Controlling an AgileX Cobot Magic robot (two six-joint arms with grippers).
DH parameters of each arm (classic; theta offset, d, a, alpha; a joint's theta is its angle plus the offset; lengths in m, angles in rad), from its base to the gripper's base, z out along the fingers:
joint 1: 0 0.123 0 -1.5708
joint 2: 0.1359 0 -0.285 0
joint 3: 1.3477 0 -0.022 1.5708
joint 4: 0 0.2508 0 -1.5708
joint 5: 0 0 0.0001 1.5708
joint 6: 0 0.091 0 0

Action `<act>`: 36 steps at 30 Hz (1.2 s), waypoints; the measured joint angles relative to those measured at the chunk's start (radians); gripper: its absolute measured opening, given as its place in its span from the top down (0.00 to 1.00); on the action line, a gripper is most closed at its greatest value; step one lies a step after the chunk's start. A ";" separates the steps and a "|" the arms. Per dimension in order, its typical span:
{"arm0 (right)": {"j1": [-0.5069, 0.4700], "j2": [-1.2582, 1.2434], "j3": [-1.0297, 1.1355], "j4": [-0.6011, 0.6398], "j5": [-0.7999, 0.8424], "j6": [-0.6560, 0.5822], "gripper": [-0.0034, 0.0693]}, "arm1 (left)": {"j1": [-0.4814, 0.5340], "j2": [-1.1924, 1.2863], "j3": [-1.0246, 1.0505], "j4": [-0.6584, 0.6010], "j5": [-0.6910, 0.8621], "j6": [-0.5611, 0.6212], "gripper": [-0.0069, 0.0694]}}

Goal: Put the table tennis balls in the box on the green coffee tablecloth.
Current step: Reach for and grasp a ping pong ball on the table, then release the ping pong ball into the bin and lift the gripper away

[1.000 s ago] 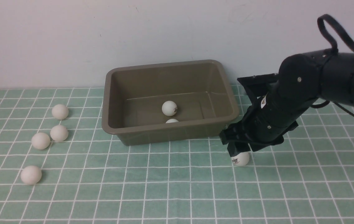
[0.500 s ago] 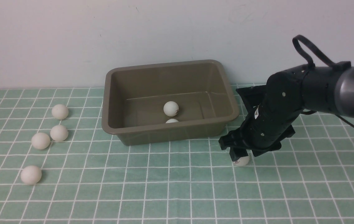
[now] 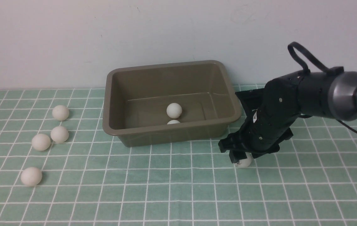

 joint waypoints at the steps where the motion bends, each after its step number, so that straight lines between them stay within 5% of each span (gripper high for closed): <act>1: 0.000 0.014 0.000 -0.004 -0.001 0.000 0.39 | 0.000 0.000 0.000 0.000 0.000 0.000 0.91; 13: 0.000 0.045 0.000 -0.026 -0.014 0.001 0.45 | 0.000 0.000 0.000 0.000 0.000 0.000 0.91; 22: 0.000 -0.027 -0.012 0.071 0.150 -0.103 0.45 | 0.000 0.000 0.000 0.000 0.000 0.000 0.91; 26: 0.000 -0.099 -0.121 0.185 0.164 -0.213 0.45 | 0.000 0.000 0.000 0.000 0.000 0.000 0.91; 36: 0.000 0.102 -0.520 0.165 0.103 -0.291 0.45 | 0.000 0.000 0.000 0.000 0.000 0.000 0.91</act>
